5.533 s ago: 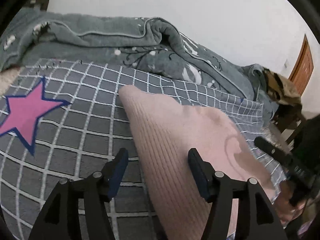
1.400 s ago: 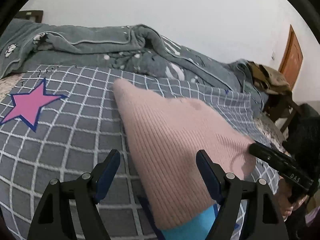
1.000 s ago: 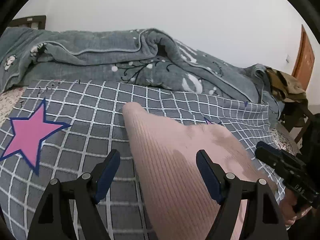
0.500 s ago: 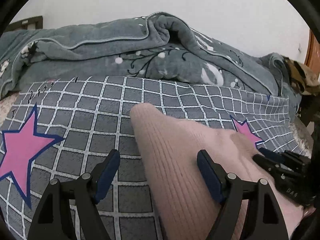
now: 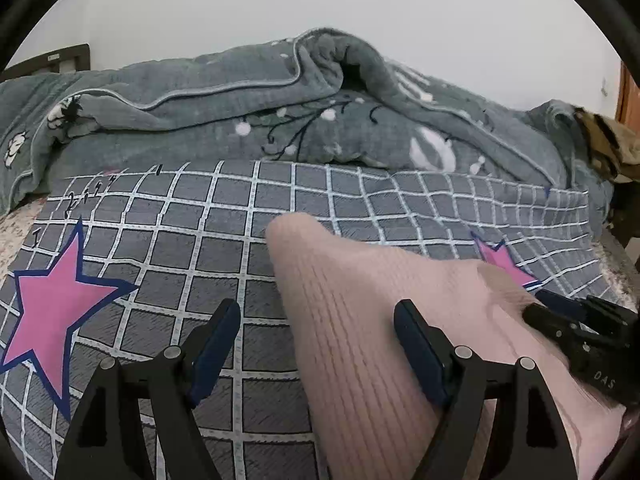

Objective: Fold small clothes

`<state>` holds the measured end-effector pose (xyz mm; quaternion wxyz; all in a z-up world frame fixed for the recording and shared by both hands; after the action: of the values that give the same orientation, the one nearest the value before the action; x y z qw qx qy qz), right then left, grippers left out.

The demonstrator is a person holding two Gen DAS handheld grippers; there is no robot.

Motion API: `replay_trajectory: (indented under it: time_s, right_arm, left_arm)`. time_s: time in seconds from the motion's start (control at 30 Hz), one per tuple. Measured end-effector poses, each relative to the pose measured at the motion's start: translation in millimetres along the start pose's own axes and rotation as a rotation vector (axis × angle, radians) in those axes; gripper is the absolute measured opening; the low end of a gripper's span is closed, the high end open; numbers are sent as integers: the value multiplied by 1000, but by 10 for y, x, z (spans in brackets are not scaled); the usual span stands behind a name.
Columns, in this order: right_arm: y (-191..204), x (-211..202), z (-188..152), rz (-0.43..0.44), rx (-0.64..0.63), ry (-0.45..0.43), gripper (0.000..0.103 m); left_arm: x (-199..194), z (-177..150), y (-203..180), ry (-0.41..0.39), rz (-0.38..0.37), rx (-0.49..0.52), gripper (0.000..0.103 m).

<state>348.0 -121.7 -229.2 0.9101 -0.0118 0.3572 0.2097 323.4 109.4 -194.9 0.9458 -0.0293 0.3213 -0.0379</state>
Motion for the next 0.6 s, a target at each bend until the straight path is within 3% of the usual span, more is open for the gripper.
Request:
replay_trajectory:
  time_s: [0.13, 0.33, 0.43, 0.6]
  right_arm:
    - [39, -204, 58, 2, 2, -54, 31]
    - [252, -576, 31, 95, -10, -124, 36]
    - [440, -671, -91, 128, -62, -126, 37]
    - [564, -622, -309, 84, -139, -84, 37]
  left_arm:
    - [-140, -40, 47, -13, -25, -16, 78]
    - [-350, -107, 13, -32, -79, -35, 77]
    - [-452, -137, -82, -39, -98, -15, 77]
    - [-510, -245, -241, -17, -95, 30, 77]
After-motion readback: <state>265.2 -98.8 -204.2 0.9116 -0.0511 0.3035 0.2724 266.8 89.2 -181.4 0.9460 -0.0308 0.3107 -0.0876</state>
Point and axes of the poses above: each gripper's, at about its wrist camera, not at the fingertips, and x roughly the way its jaws point, y to its left, z to its top, the point moved 5 cm from there along x, roughly the way its jaws point, and after that the axes turned 4 degrees about x, right-handed, at the moved point
